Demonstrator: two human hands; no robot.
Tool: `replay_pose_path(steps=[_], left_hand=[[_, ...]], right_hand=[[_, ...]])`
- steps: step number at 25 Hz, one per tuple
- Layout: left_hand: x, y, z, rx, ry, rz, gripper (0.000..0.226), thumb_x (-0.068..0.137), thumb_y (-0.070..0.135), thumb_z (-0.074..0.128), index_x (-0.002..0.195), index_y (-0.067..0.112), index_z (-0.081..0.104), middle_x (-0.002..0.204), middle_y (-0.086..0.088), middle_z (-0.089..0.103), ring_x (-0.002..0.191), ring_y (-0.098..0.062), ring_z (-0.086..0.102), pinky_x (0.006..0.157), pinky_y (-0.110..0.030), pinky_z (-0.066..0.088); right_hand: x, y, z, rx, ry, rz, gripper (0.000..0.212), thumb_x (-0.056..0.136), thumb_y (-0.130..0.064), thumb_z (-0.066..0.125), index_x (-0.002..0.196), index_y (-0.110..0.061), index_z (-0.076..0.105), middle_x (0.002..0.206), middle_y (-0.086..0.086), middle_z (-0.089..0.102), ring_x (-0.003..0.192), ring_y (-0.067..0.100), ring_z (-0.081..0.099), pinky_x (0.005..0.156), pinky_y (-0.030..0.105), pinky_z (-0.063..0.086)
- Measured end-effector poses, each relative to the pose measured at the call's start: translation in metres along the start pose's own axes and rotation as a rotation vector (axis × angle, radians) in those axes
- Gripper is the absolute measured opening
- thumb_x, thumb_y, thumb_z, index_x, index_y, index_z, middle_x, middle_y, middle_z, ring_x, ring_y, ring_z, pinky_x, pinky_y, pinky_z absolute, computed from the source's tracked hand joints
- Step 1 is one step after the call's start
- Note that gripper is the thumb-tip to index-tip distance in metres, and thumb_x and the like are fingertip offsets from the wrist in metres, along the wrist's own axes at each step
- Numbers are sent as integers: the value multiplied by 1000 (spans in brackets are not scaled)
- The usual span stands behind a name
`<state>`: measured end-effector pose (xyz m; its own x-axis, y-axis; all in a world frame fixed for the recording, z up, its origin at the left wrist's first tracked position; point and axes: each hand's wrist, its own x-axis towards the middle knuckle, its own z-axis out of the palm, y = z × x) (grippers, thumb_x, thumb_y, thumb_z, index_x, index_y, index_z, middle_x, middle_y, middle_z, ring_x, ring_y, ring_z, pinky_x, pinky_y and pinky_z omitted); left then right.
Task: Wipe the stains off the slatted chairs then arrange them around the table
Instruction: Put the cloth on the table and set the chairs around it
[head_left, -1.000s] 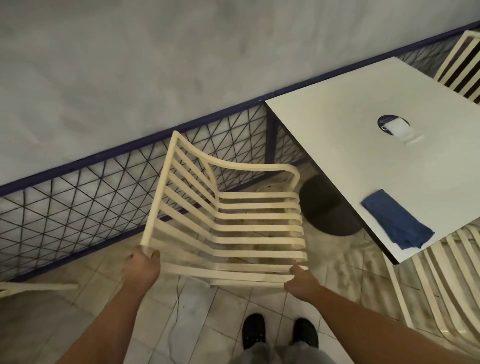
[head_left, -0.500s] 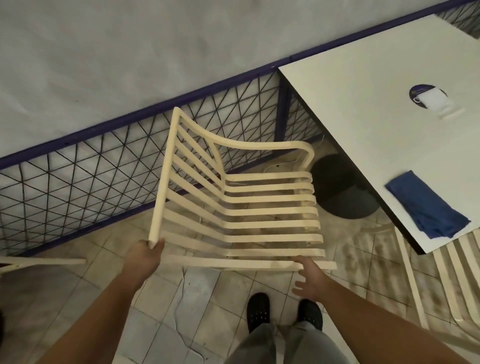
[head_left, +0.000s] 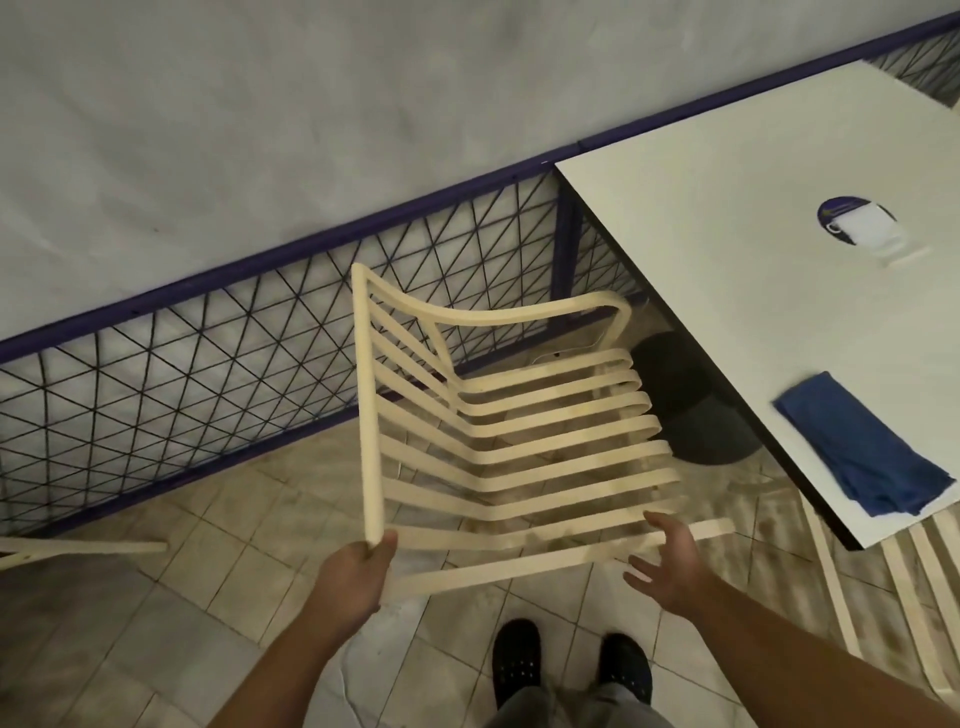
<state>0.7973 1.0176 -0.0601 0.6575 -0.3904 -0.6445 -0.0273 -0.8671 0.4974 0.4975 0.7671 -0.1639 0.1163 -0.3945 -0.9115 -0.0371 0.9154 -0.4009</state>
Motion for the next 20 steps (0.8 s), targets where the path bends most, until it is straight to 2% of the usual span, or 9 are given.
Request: replay_pose_path(steps=[4,9,12,16,20], left_hand=[[-6,20,16,-95,-46,-6,48,106,47,42,109,5,65,101,-14,67,89,-26,68,66,-36,63],[-4,37,36,-114,-42,-18,49,106,47,43,112,3,63,106,-16,64,90,-31,68,67,-42,65],[-1,43,45,-117,-56,-8,50,106,48,42,117,3,61,108,-15,63,93,-31,67,64,-37,64],[3,56,54,-132,-61,16,50,106,48,42,119,3,62,109,-15,63,96,-30,67,64,-34,63],[7,74,63,-155,-79,16,47,107,46,44,116,3,61,111,-14,62,99,-28,66,71,-37,64]], right_hand=[[12,-6,-16,-219,30,-44,41,101,-23,60,140,-22,47,145,8,44,133,43,44,104,55,45],[19,-17,-24,-316,-6,-16,52,99,-26,63,147,-21,45,151,6,37,137,37,41,102,54,48],[17,-22,-22,-422,-47,-24,57,98,-26,64,150,-26,41,149,4,40,131,31,44,99,50,48],[13,-28,-17,-654,-64,-37,61,98,-25,63,153,-26,37,149,13,43,132,33,44,102,47,45],[-1,-24,9,-736,-128,-49,46,98,-25,62,142,-25,50,134,8,53,117,27,54,89,41,51]])
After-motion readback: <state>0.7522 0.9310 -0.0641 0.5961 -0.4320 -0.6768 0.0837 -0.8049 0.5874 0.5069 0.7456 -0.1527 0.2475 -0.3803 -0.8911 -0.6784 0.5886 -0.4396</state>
